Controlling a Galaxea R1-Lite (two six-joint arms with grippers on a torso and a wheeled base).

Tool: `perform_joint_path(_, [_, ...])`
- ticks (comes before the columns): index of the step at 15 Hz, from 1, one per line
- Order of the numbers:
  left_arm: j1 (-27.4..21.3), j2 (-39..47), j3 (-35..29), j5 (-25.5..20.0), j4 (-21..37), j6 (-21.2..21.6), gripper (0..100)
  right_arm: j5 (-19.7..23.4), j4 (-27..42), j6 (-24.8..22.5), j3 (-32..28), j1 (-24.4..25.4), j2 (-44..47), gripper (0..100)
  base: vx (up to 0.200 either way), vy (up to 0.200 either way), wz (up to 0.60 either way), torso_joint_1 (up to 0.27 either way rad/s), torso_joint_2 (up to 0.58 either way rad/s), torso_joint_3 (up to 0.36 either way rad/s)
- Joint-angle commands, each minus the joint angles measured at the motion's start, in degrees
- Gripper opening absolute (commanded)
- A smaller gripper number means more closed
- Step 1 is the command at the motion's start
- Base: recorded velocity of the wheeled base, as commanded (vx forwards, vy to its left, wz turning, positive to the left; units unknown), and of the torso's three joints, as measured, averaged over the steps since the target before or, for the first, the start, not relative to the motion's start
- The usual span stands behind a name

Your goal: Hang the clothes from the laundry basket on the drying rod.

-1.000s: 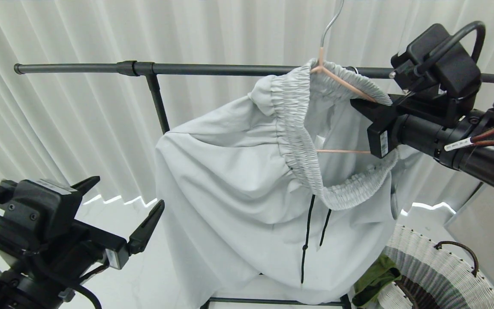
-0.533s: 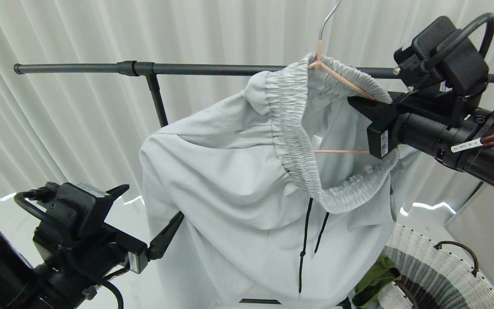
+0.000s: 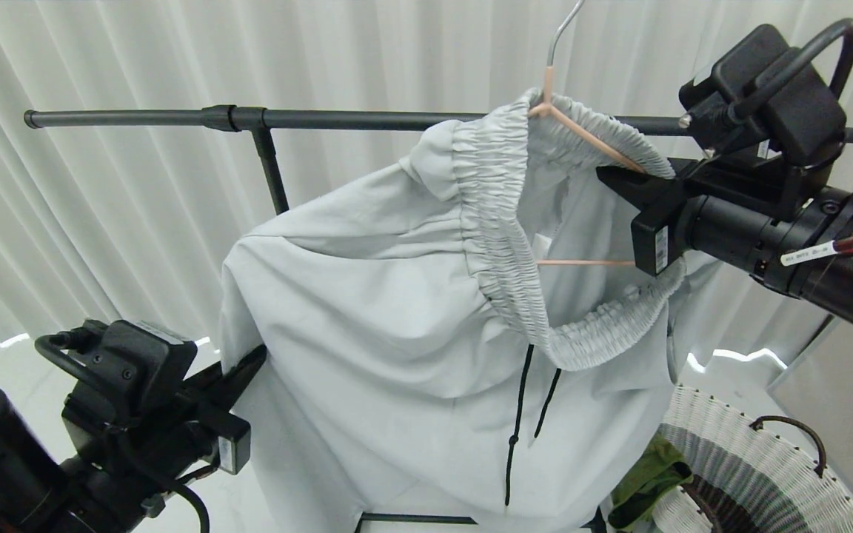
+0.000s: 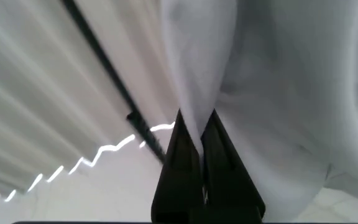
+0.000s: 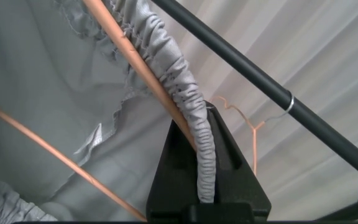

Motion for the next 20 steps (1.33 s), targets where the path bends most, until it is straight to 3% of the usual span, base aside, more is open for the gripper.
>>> perform_joint_path(1, [3.25, -0.22, 2.17, 0.10, -0.02, 0.36, 0, -0.10, -0.01, -0.03, -0.08, -0.57, 0.00, 0, 0.000, 0.000, 0.00, 0.000, 0.00, 0.000])
perform_joint_path(2, [7.29, -0.31, 4.37, 0.10, -0.02, 1.06, 0, -0.80, -0.01, -0.03, -0.17, -0.92, 0.00, 0, 0.000, 0.000, 0.00, 0.000, 0.00, 0.000])
perform_joint_path(4, [10.80, -0.40, 5.95, 0.10, -0.02, 1.68, 0, -1.50, -0.01, -0.03, -0.61, -1.54, 0.00, 0, 0.000, 0.000, 0.00, 0.000, 0.00, 0.000])
perform_joint_path(8, [10.98, 0.22, 6.48, 0.10, -0.02, 1.86, 0, -1.59, -0.01, -0.03, -1.57, -2.42, 0.09, 0, 0.000, 0.000, 0.00, 0.000, 0.00, 0.000])
perform_joint_path(12, [11.68, 0.22, 6.30, 0.36, 0.07, 5.90, 0, -1.59, -0.01, -0.03, -1.75, -2.59, 0.27, 0, 0.000, 0.000, 0.00, 0.000, 0.00, 0.000])
perform_joint_path(13, [11.68, 0.13, 6.30, 0.36, 0.07, 5.99, 100, -1.59, -0.01, -0.03, -1.84, -2.51, 0.44, 0, 0.000, 0.000, 0.00, 0.000, 0.00, 0.000])
perform_joint_path(16, [11.68, -1.10, 6.57, 0.36, -0.02, 5.90, 100, -2.73, 0.17, -0.12, -1.75, -2.42, 1.06, 0, 0.000, 0.000, 0.00, 0.000, 0.00, 0.000])
perform_joint_path(18, [11.68, -2.24, 6.48, 0.36, -0.02, 6.60, 100, -8.01, 0.26, -0.20, -2.10, -2.15, 2.64, 0, 0.000, 0.000, 0.00, 0.000, 0.00, 0.000])
perform_joint_path(20, [11.68, -3.91, 6.48, 0.36, -0.02, 10.38, 100, -13.63, 0.26, -0.20, -2.98, -1.89, 4.48, 0, 0.000, 0.000, 0.00, 0.000, 0.00, 0.000])
